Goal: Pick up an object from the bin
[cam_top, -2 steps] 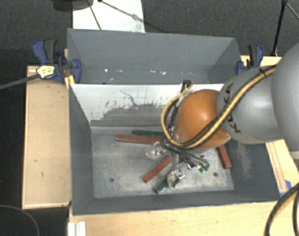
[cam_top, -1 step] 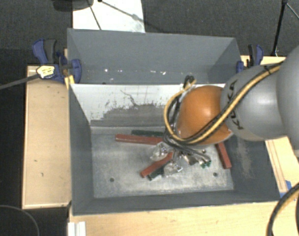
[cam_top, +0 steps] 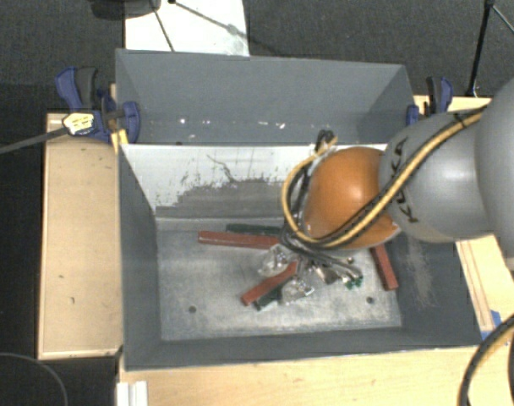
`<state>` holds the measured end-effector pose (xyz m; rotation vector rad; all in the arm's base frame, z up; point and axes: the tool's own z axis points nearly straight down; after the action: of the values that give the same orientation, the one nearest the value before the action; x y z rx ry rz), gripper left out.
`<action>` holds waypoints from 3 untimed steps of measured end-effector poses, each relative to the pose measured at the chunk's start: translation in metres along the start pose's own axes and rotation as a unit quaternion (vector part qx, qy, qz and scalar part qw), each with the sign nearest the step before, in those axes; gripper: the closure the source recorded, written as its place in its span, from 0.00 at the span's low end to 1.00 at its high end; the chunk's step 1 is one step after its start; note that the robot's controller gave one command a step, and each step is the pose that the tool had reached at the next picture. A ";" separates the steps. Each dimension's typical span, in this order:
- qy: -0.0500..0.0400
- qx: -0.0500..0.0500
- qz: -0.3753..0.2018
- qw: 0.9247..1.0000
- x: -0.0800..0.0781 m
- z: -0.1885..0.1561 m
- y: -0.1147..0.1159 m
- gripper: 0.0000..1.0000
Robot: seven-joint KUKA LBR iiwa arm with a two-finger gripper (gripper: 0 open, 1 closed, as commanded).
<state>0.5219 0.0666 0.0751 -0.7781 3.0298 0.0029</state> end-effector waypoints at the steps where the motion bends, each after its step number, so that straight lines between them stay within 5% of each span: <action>1: 0.002 0.000 0.000 1.000 0.001 -0.003 0.000 1.00; 3: 0.009 -0.002 0.001 1.000 0.004 -0.023 0.001 1.00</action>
Offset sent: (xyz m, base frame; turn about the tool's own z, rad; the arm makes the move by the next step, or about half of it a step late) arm 0.0001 0.0000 0.0016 0.0000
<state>0.5181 0.0653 0.0977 -0.7792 3.0477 0.0022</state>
